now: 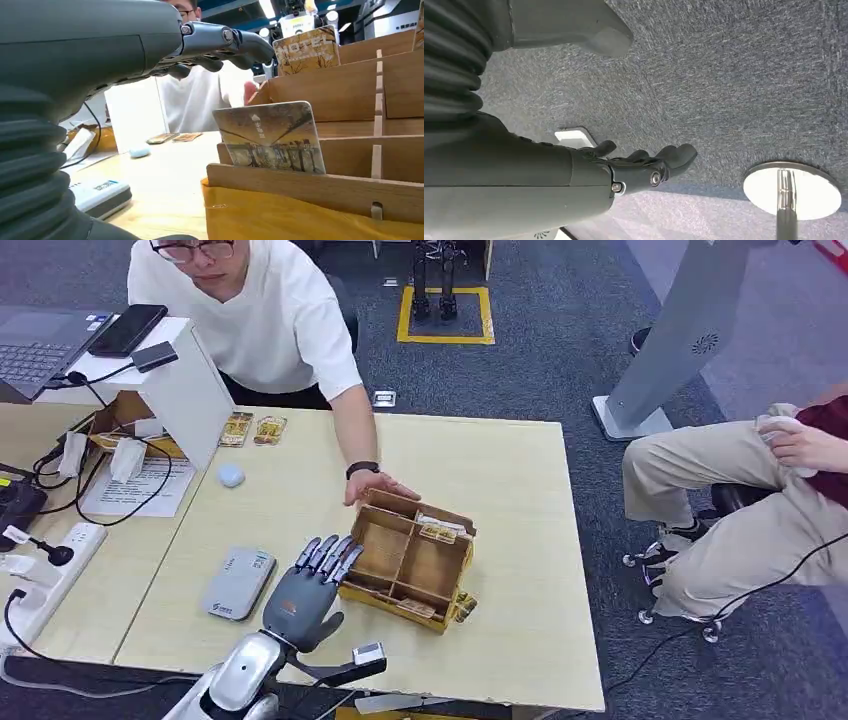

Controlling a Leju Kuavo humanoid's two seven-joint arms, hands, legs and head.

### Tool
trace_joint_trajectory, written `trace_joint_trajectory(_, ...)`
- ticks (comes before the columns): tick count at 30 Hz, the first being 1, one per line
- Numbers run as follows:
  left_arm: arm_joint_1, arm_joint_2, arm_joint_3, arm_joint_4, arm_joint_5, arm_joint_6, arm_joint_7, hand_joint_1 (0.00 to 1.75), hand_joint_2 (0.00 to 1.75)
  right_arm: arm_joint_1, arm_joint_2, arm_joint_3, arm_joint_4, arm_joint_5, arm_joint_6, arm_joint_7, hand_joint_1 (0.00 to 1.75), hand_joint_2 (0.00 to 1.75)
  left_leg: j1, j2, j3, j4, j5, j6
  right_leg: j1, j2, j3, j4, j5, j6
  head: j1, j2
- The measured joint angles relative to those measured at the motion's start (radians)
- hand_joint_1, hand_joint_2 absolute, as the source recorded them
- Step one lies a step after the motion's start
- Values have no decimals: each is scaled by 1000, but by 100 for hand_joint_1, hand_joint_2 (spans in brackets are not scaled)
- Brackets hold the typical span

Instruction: Pass the card to the sensor for recognition and then transmit it.

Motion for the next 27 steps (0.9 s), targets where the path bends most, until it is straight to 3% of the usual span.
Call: trace_joint_trajectory(27, 0, 0, 0, 0, 12, -2, -13, 0, 175, -1, 0, 19, 0, -3, 0, 9, 0, 175, 0, 0, 0, 0, 0, 0, 0, 0, 0, 0, 0, 0, 0, 0)
